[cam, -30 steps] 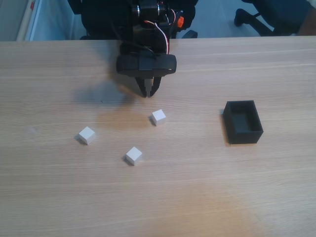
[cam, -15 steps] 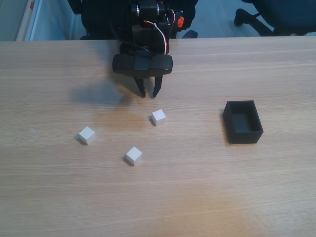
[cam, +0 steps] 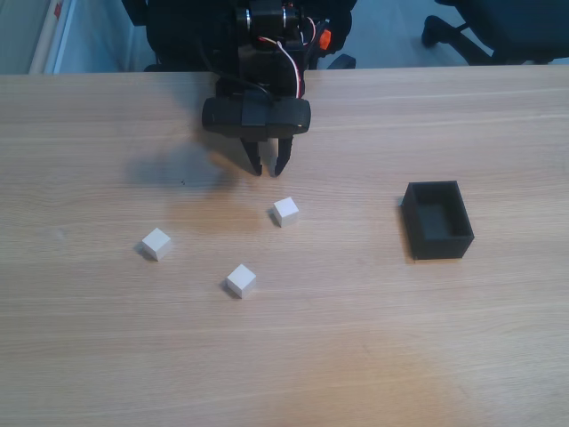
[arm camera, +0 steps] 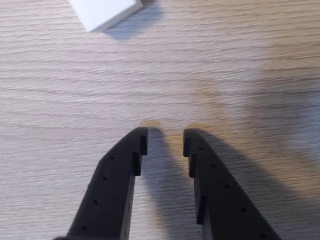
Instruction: Pick blocks and place them in the box.
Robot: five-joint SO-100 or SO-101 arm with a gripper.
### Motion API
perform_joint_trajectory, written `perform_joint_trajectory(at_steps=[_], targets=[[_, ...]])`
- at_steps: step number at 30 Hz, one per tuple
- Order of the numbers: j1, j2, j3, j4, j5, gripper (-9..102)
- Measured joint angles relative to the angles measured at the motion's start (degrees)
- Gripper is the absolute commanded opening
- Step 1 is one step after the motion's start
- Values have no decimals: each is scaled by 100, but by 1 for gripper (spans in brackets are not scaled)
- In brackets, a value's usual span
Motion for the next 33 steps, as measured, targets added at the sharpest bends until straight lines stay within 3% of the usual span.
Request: perform_joint_trajectory(at_steps=[16,33], targets=[[-18,0,0,0,-26,0],[316,0,0,88,-1037,0]])
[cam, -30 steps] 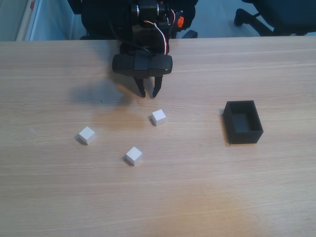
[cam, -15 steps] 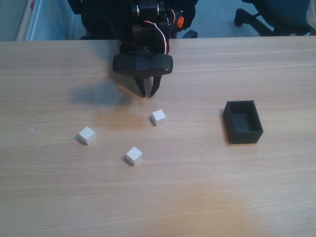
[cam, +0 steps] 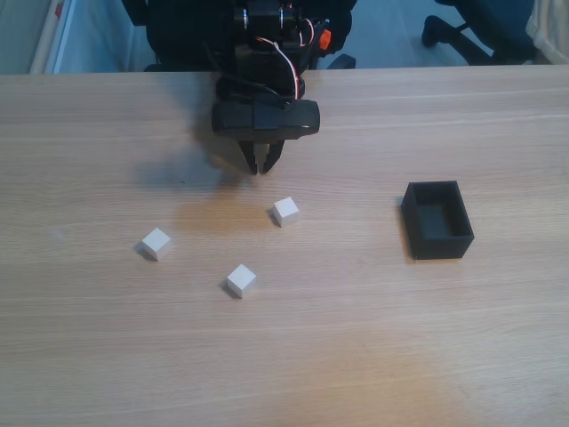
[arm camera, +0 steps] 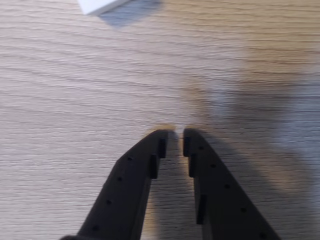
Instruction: Pick blocks and place them in the box.
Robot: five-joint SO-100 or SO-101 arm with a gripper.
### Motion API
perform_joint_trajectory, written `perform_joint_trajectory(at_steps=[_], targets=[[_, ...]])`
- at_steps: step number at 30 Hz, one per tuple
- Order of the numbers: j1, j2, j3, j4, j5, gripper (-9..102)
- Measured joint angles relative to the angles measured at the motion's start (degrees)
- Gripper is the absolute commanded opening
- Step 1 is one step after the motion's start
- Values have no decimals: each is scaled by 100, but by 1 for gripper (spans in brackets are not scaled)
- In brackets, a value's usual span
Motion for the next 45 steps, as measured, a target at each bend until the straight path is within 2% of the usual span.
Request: perform_joint_trajectory(at_steps=[7,14,21,26,45], targets=[[-35,0,0,0,-9,0],[-18,-44,-62,-202,18,10],[-483,-809,-475,-1564,369,14],[-861,-1406,-853,-2127,545,16],[-773,-3173,-896,-4746,35,18]])
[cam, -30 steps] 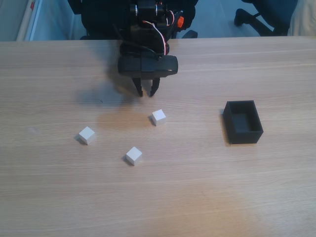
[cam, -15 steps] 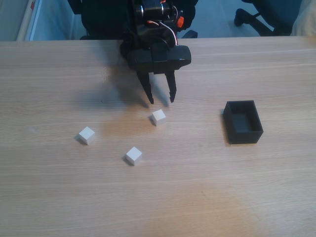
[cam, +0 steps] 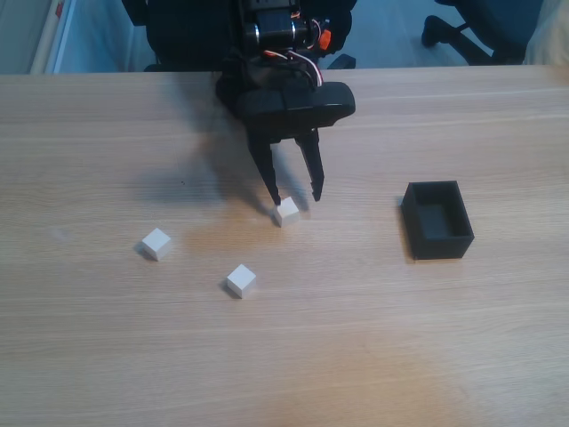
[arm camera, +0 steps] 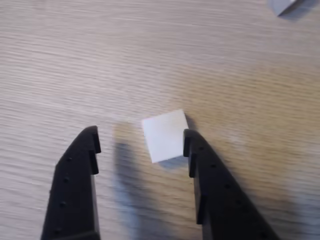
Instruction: Pick blocks and place them in the box.
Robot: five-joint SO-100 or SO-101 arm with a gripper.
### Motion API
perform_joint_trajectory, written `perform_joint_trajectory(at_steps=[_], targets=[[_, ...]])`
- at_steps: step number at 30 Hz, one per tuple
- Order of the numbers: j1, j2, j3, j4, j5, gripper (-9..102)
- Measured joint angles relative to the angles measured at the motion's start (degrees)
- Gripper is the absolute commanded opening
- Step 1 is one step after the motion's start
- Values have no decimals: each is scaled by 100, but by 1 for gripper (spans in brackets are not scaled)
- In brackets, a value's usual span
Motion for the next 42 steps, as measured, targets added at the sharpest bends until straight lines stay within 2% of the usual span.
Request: perform_joint_trajectory(at_steps=[8,19,26,28,35,42], targets=[[246,-853,0,-782,-308,18],[457,-1793,-158,-1151,-431,17],[483,-2294,-255,-1494,-492,9],[483,-2408,-352,-1494,-501,0],[466,-2593,-571,-1503,-457,0],[-264,-2487,-1169,-809,-176,0]])
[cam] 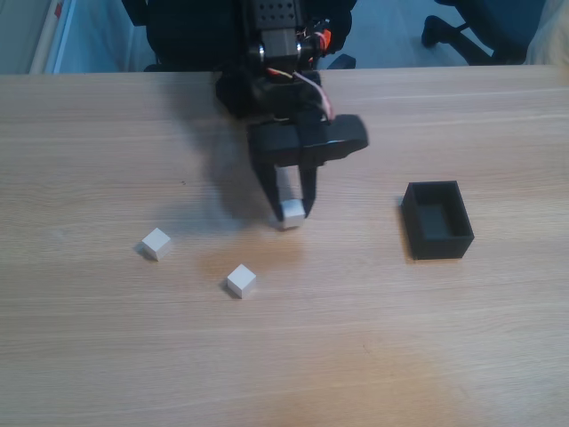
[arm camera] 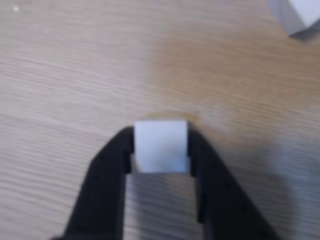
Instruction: Pick blocks and place them in the box.
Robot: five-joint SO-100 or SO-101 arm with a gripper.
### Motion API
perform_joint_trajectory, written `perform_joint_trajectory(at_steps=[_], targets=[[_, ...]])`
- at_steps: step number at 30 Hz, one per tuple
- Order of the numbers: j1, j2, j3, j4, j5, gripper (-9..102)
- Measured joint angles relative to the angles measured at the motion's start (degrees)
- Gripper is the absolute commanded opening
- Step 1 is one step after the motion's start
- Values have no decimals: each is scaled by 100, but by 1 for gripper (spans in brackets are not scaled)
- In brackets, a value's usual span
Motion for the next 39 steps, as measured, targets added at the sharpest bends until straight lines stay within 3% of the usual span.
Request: perform_joint_trajectory(at_steps=[13,28,39], targets=[[-1837,-712,-1811,519,879,1],[-2619,-2628,-3700,765,1600,2],[-2892,-2962,-4219,1230,1819,18]])
